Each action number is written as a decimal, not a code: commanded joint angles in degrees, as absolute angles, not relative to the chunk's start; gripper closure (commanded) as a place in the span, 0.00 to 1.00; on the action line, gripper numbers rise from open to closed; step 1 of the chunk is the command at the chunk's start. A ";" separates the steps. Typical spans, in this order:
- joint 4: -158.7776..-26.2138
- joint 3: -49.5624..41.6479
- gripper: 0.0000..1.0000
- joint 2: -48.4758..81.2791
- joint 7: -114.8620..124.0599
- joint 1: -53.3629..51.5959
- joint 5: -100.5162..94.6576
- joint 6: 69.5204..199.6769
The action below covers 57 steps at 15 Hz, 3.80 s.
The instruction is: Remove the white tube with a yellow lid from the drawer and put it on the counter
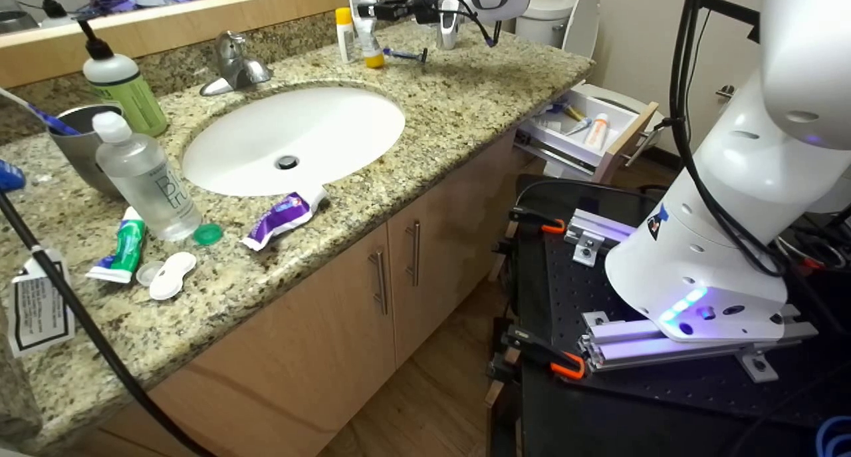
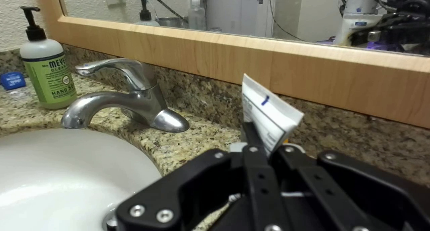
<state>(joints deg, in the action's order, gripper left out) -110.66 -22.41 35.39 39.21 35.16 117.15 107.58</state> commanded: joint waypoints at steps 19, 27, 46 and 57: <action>-109.85 -21.45 0.46 35.19 40.09 36.29 115.57 108.72; -111.25 -23.55 0.00 29.73 45.30 33.73 109.02 114.96; -104.93 -47.38 0.00 5.94 64.21 20.98 37.96 114.72; -118.27 -44.28 0.00 10.59 70.02 14.51 18.89 147.97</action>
<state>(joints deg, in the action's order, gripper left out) -110.59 -47.58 10.52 69.88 14.97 25.61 141.80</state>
